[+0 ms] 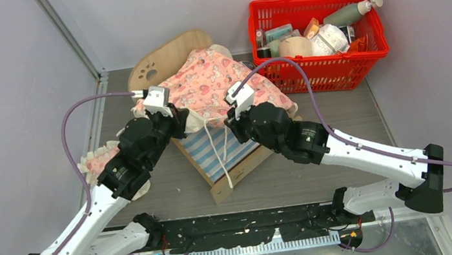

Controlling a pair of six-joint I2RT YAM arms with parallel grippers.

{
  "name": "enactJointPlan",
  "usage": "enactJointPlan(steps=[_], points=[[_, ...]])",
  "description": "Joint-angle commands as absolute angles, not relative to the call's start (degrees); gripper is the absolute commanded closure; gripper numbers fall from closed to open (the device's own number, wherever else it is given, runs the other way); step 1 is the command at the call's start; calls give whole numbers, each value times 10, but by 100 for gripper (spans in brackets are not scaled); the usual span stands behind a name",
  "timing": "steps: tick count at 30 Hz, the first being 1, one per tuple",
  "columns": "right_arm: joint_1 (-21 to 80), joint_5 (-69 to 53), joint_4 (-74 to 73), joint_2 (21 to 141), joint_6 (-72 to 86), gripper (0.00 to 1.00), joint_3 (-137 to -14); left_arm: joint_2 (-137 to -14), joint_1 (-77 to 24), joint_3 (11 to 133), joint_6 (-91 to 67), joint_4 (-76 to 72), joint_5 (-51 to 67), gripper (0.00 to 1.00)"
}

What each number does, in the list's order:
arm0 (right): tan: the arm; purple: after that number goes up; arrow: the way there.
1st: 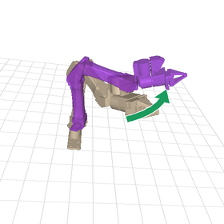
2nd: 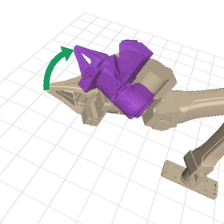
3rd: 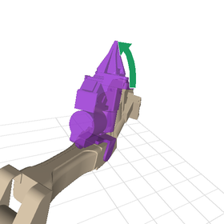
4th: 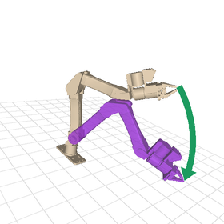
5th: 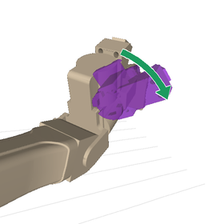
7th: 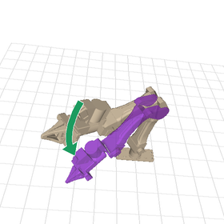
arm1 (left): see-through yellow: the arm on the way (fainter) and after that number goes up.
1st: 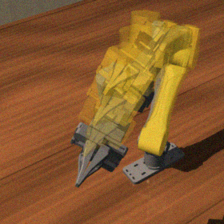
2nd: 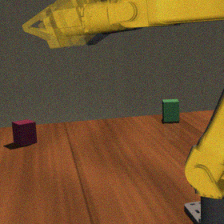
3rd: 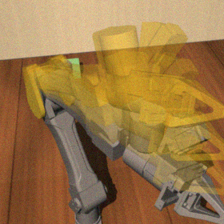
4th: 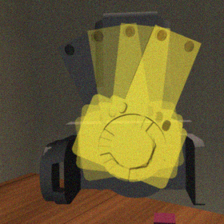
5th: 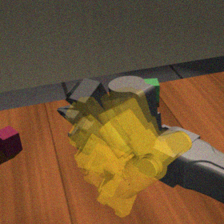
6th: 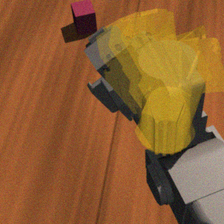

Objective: Set up the pet bed
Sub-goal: Cross the ropes on the bed frame.

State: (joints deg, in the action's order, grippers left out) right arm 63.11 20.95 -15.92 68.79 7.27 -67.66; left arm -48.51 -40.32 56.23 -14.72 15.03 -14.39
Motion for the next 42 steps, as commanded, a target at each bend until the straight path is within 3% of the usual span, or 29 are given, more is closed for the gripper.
enactJointPlan(steps=[1, 9, 14, 20, 26, 31, 35, 42], points=[[589, 223, -127, 706, -6, 95, -712, -501, -391, 548, -126, 102, -160, 100], [568, 217, -164, 740, -124, 95, -812, -528, -384, 532, -120, 109, -202, 100], [560, 232, -97, 757, -230, 95, -792, -537, -383, 543, -149, 127, -184, 100], [526, 253, -64, 809, -251, 92, -762, -526, -384, 521, -189, 150, -171, 100], [486, 302, -54, 871, -275, 69, -811, -521, -383, 506, -203, 155, -169, 100], [485, 271, -320, 878, -34, 44, -927, -517, -383, 503, -213, 153, -169, 100], [531, 186, -270, 774, 91, 36, -777, -512, -382, 497, -233, 149, -150, 100], [631, 128, -102, 648, 159, 34, -610, -510, -379, 486, -256, 141, -127, 100]])
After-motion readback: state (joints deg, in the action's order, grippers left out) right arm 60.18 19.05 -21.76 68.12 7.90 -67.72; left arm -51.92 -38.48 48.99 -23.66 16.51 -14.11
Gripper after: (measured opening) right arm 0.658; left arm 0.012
